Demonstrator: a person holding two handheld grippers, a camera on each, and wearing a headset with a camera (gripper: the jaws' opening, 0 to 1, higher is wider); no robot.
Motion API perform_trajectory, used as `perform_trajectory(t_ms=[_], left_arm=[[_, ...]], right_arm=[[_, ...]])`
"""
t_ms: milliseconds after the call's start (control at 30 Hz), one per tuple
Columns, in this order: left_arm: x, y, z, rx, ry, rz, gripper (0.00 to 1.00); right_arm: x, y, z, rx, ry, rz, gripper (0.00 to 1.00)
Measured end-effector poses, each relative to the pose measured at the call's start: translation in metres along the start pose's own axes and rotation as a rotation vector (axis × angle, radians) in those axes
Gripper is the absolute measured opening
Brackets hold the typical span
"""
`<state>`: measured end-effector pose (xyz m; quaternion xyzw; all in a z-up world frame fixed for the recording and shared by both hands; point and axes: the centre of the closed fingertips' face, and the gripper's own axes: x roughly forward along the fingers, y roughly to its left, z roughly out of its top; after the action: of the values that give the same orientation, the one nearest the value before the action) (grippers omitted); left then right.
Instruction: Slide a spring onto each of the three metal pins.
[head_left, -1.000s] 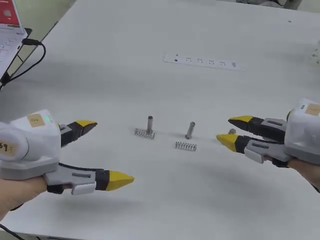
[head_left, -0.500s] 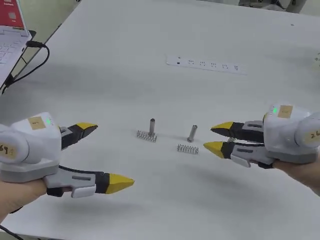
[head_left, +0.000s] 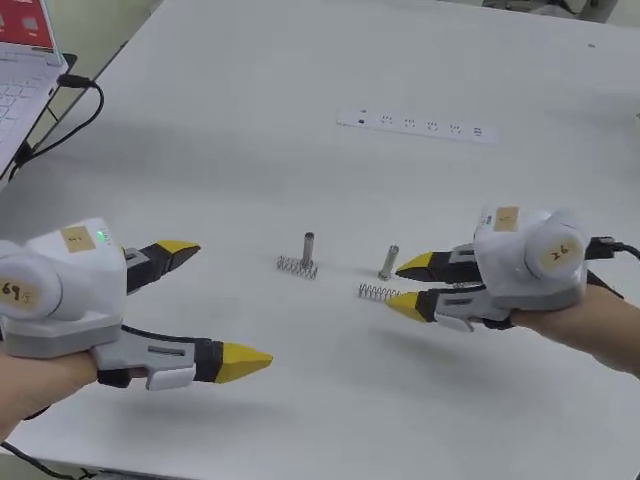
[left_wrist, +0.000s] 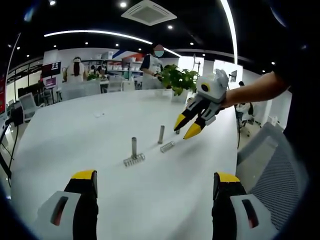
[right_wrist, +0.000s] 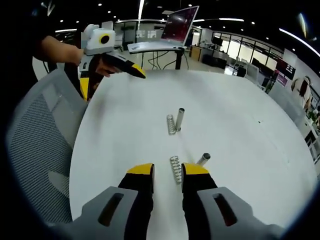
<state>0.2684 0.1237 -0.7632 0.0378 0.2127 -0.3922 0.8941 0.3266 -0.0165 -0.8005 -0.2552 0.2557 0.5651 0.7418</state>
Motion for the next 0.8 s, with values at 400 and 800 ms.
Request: perform_trajectory(t_ms=[400, 800], left_arm=[[0.000, -0.001, -0.003, -0.004, 0.004, -0.001, 0.93], [-0.003, 0.000, -0.002, -0.004, -0.001, 0.004, 0.93]], right_arm=[[0.019, -0.008, -0.014, 0.032, 0.088, 0.018, 0.19], [0.034, -0.012, -0.026, 0.059, 0.153, 0.029, 0.16]])
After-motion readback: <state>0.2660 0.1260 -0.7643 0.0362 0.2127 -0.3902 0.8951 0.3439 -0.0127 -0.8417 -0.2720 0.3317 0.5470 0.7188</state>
